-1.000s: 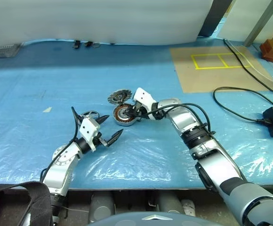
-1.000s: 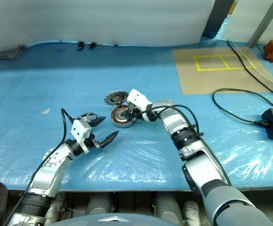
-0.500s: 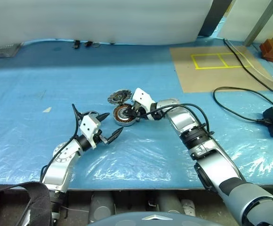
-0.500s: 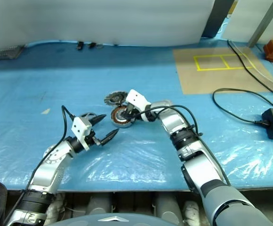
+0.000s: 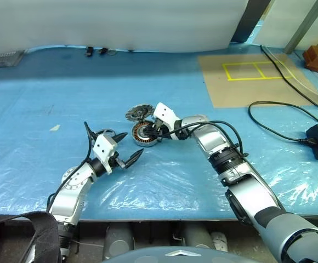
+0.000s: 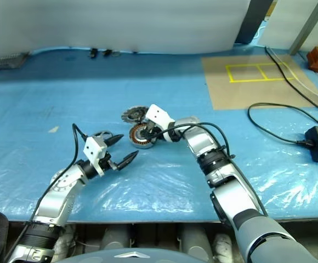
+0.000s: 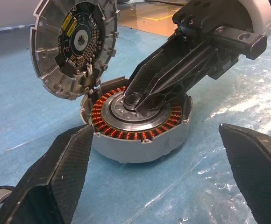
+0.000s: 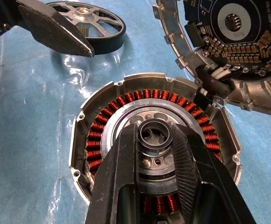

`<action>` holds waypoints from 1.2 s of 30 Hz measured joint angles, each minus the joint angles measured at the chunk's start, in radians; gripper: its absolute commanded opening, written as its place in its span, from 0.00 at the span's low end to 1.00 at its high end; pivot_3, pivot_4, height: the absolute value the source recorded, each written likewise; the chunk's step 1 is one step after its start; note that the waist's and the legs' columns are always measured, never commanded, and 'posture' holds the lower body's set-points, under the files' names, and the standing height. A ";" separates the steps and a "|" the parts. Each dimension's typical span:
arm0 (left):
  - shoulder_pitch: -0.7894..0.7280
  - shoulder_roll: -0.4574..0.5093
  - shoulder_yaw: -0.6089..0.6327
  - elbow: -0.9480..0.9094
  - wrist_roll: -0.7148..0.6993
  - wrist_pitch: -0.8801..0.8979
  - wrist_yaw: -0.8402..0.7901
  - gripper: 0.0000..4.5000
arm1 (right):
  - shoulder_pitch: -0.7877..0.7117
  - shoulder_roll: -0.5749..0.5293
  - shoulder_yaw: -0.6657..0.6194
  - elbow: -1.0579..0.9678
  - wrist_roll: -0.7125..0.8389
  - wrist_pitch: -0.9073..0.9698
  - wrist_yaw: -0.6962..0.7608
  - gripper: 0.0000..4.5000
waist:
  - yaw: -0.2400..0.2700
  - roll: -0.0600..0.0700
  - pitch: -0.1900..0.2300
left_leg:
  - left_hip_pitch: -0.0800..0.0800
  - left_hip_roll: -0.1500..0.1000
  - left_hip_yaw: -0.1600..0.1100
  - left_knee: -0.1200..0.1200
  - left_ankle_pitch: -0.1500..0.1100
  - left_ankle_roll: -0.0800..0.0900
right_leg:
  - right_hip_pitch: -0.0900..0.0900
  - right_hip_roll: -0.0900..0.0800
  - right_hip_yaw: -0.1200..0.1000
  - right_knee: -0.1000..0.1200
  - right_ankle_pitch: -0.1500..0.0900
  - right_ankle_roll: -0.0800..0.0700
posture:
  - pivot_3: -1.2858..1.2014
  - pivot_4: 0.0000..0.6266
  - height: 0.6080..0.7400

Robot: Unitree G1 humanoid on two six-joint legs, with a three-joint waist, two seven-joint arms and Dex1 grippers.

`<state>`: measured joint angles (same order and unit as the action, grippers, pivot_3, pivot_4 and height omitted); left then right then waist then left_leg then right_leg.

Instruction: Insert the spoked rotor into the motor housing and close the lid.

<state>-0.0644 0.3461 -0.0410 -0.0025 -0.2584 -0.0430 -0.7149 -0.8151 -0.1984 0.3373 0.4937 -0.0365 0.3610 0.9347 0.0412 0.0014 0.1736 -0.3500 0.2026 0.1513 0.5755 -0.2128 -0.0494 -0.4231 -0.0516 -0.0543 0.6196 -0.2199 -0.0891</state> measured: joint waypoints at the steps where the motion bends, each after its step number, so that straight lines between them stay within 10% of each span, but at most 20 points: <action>1: 0.000 0.000 0.000 0.000 0.000 0.000 0.000 1.00 | 0.000 0.000 0.000 0.000 0.000 0.000 0.000 0.15 | 0.000 0.000 0.000 | 0.000 0.000 0.000 0.000 0.000 0.000 | 0.000 0.000 0.000 0.000 0.000 0.000 | 0.52 0.24 1.00; 6: 0.000 0.000 0.000 -0.001 0.000 0.000 0.000 1.00 | 0.000 0.001 0.000 0.000 0.000 0.000 -0.001 0.15 | 0.000 0.000 0.000 | 0.000 0.000 0.000 0.000 0.000 0.000 | 0.000 0.000 0.000 0.000 0.000 0.000 | 0.52 0.24 1.00; 13: 0.004 0.000 0.000 -0.006 0.000 0.006 0.001 1.00 | 0.011 0.032 -0.032 -0.010 0.049 0.016 0.003 0.66 | -0.001 0.000 0.000 | 0.000 0.000 0.000 0.000 0.000 0.000 | 0.000 0.000 0.000 0.000 0.000 0.000 | 0.52 0.24 1.00; 23: 0.035 -0.002 -0.001 -0.009 0.005 0.003 0.000 1.00 | 0.044 0.029 -0.085 -0.083 0.114 0.060 -0.003 0.01 | 0.001 0.000 0.000 | 0.000 0.000 0.000 0.000 0.000 0.000 | 0.000 0.000 0.000 0.000 0.000 0.000 | 0.52 0.24 1.00; 36: 0.032 -0.003 -0.002 0.018 0.009 -0.024 -0.005 1.00 | 0.049 0.051 -0.063 -0.031 0.072 -0.008 -0.091 0.00 | 0.000 0.000 0.000 | 0.000 0.000 0.000 -0.001 0.000 0.000 | 0.000 0.000 0.000 -0.001 0.000 0.000 | 0.52 0.24 1.00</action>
<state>-0.0326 0.3431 -0.0434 0.0154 -0.2493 -0.0668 -0.7204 -0.7657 -0.1473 0.2745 0.4622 0.0360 0.3526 0.8436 0.0408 0.0013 0.1737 -0.3500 0.2026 0.1513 0.5749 -0.2127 -0.0496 -0.4235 -0.0516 -0.0544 0.6188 -0.2199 -0.0890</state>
